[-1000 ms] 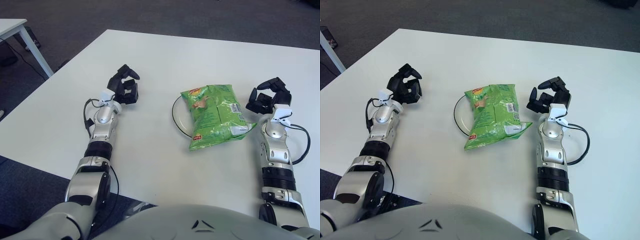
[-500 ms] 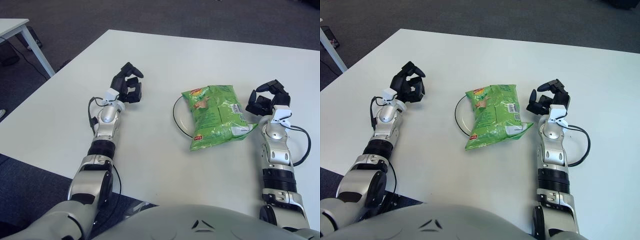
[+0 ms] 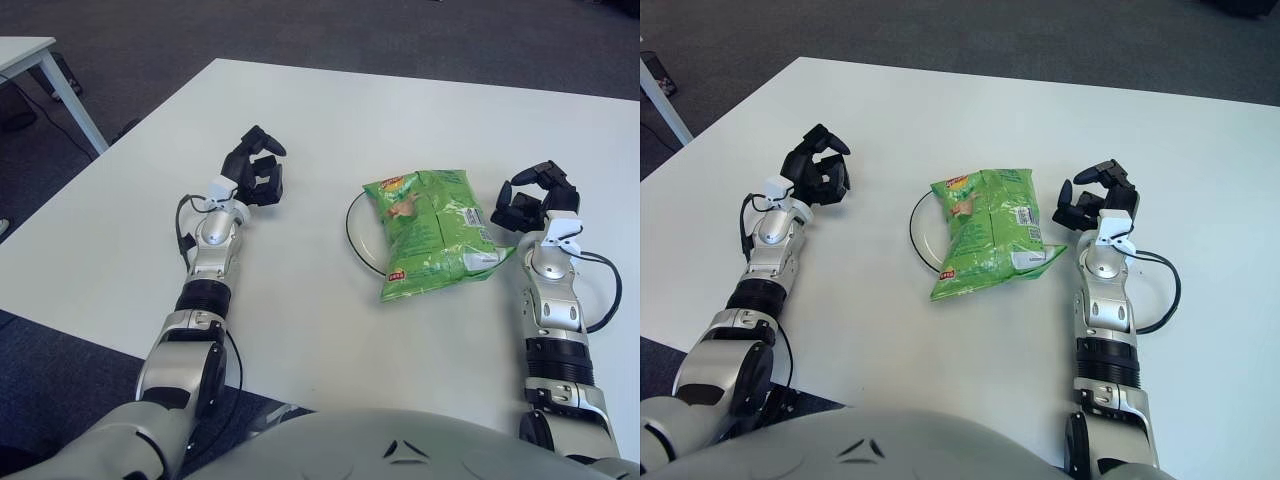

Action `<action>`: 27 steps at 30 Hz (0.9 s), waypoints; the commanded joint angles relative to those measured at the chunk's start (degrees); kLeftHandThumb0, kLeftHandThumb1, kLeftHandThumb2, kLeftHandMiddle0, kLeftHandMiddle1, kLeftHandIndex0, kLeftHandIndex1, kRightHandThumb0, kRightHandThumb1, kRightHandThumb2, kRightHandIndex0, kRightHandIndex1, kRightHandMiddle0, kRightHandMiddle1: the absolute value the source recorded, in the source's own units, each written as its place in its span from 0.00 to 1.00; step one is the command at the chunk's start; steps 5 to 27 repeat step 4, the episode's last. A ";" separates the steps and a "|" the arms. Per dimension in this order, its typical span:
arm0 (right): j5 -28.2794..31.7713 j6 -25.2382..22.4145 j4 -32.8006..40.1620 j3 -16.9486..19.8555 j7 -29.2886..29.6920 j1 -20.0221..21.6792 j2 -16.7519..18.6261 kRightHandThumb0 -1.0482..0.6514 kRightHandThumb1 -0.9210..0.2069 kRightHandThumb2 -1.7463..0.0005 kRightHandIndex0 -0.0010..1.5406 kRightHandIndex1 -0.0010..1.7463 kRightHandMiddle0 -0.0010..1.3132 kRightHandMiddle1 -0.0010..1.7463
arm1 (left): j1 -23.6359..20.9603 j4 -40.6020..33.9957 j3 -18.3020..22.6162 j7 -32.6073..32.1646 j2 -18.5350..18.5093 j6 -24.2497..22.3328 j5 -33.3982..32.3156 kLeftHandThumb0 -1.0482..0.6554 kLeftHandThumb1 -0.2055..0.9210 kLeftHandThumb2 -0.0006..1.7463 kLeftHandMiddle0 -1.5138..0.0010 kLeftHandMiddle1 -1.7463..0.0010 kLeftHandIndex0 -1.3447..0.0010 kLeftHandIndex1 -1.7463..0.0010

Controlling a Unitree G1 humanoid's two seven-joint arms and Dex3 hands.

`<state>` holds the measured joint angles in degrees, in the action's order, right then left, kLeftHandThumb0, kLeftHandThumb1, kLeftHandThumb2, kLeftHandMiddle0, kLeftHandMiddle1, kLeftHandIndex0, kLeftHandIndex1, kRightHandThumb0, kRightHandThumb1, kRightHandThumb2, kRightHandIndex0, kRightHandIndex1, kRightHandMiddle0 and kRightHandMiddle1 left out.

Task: Put the snack into the plate.

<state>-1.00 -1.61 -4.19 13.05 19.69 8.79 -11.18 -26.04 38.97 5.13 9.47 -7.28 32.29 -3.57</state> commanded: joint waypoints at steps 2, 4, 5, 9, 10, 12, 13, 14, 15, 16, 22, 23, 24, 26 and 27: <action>0.56 -0.74 -1.86 -0.26 -0.26 -6.11 4.28 0.32 0.58 0.21 0.86 1.00 0.50 1.00 | 9.60 4.10 -2.21 -2.23 4.15 -1.60 2.14 0.38 0.68 0.58 0.33 0.00 0.68 0.00; 0.61 -0.74 -1.87 -0.27 -0.36 -6.07 4.22 0.32 0.58 0.21 0.86 1.00 0.50 1.00 | 9.79 3.90 -2.38 -2.35 4.17 -1.52 2.20 0.38 0.68 0.58 0.33 0.00 0.69 0.00; 0.61 -0.74 -1.87 -0.27 -0.36 -6.07 4.22 0.32 0.58 0.21 0.86 1.00 0.50 1.00 | 9.79 3.90 -2.38 -2.35 4.17 -1.52 2.20 0.38 0.68 0.58 0.33 0.00 0.69 0.00; 0.61 -0.74 -1.87 -0.27 -0.36 -6.07 4.22 0.32 0.58 0.21 0.86 1.00 0.50 1.00 | 9.79 3.90 -2.38 -2.35 4.17 -1.52 2.20 0.38 0.68 0.58 0.33 0.00 0.69 0.00; 0.61 -0.74 -1.87 -0.27 -0.36 -6.07 4.22 0.32 0.58 0.21 0.86 1.00 0.50 1.00 | 9.79 3.90 -2.38 -2.35 4.17 -1.52 2.20 0.38 0.68 0.58 0.33 0.00 0.69 0.00; 0.61 -0.74 -1.87 -0.27 -0.36 -6.07 4.22 0.32 0.58 0.21 0.86 1.00 0.50 1.00 | 9.79 3.90 -2.38 -2.35 4.17 -1.52 2.20 0.38 0.68 0.58 0.33 0.00 0.69 0.00; 0.61 -0.74 -1.87 -0.27 -0.36 -6.07 4.22 0.32 0.58 0.21 0.86 1.00 0.50 1.00 | 9.79 3.90 -2.38 -2.35 4.17 -1.52 2.20 0.38 0.68 0.58 0.33 0.00 0.69 0.00; 0.61 -0.74 -1.87 -0.27 -0.36 -6.07 4.22 0.32 0.58 0.21 0.86 1.00 0.50 1.00 | 9.79 3.90 -2.38 -2.35 4.17 -1.52 2.20 0.38 0.68 0.58 0.33 0.00 0.69 0.00; 0.61 -0.74 -1.87 -0.27 -0.36 -6.07 4.22 0.32 0.58 0.21 0.86 1.00 0.50 1.00 | 9.79 3.90 -2.38 -2.35 4.17 -1.52 2.20 0.38 0.68 0.58 0.33 0.00 0.69 0.00; 0.61 -0.74 -1.87 -0.27 -0.36 -6.07 4.22 0.32 0.58 0.21 0.86 1.00 0.50 1.00 | 9.79 3.90 -2.38 -2.35 4.17 -1.52 2.20 0.38 0.68 0.58 0.33 0.00 0.69 0.00; 0.61 -0.74 -1.87 -0.27 -0.36 -6.07 4.22 0.32 0.58 0.21 0.86 1.00 0.50 1.00 | 9.79 3.90 -2.38 -2.35 4.17 -1.52 2.20 0.38 0.68 0.58 0.33 0.00 0.69 0.00; 0.61 -0.74 -1.87 -0.27 -0.36 -6.07 4.22 0.32 0.58 0.21 0.86 1.00 0.50 1.00 | 9.79 3.90 -2.38 -2.35 4.17 -1.52 2.20 0.38 0.68 0.58 0.33 0.00 0.69 0.00; 0.61 -0.74 -1.87 -0.27 -0.36 -6.07 4.22 0.32 0.58 0.21 0.86 1.00 0.50 1.00 | 9.79 3.90 -2.38 -2.35 4.17 -1.52 2.20 0.38 0.68 0.58 0.33 0.00 0.69 0.00; 0.61 -0.74 -1.87 -0.27 -0.36 -6.07 4.22 0.32 0.58 0.21 0.86 1.00 0.50 1.00 | 9.79 3.90 -2.38 -2.35 4.17 -1.52 2.20 0.38 0.68 0.58 0.33 0.00 0.69 0.00; 0.61 -0.74 -1.87 -0.27 -0.36 -6.07 4.22 0.32 0.58 0.21 0.86 1.00 0.50 1.00 | 9.79 3.90 -2.38 -2.35 4.17 -1.52 2.20 0.38 0.68 0.58 0.33 0.00 0.69 0.00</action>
